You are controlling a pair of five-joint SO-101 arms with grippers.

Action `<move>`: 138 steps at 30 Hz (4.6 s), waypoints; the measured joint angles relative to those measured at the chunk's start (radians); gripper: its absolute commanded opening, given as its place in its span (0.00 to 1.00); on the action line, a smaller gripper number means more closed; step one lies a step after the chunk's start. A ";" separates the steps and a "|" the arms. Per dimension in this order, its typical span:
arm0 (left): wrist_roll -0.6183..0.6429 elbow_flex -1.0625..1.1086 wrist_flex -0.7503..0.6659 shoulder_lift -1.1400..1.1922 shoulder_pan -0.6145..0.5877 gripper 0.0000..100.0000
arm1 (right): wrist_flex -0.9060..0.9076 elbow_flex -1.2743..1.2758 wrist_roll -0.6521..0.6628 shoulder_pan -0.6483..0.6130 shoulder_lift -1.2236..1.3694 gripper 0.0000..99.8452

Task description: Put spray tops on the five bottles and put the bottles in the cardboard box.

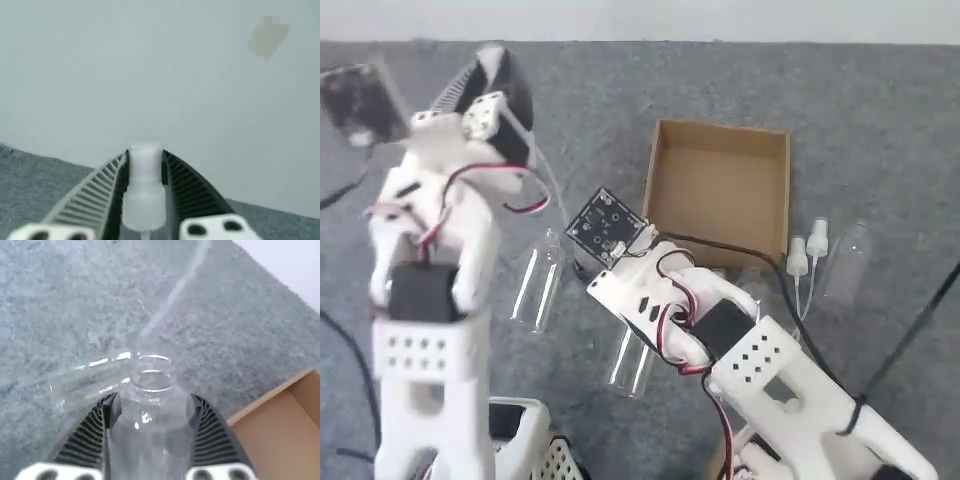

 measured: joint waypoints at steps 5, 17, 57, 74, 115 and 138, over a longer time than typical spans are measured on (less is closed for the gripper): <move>0.000 0.032 0.000 -0.106 -0.002 0.01 | 0.000 -0.002 0.000 -0.002 -0.002 0.00; 0.000 0.172 -0.080 -0.114 0.052 0.01 | 0.000 -0.002 0.000 -0.002 -0.002 0.00; 0.000 0.210 -0.063 -0.115 0.028 0.01 | 0.000 -0.002 0.000 -0.037 -0.002 0.01; -0.035 0.457 0.091 -0.381 0.143 0.01 | 0.000 -0.002 -0.184 0.020 -0.002 0.01; -0.250 0.566 0.100 -0.393 0.189 0.15 | -0.359 0.173 -0.157 0.031 -0.012 0.01; -0.256 0.285 0.408 -0.394 0.186 0.21 | -0.367 0.173 -0.157 0.028 -0.015 0.01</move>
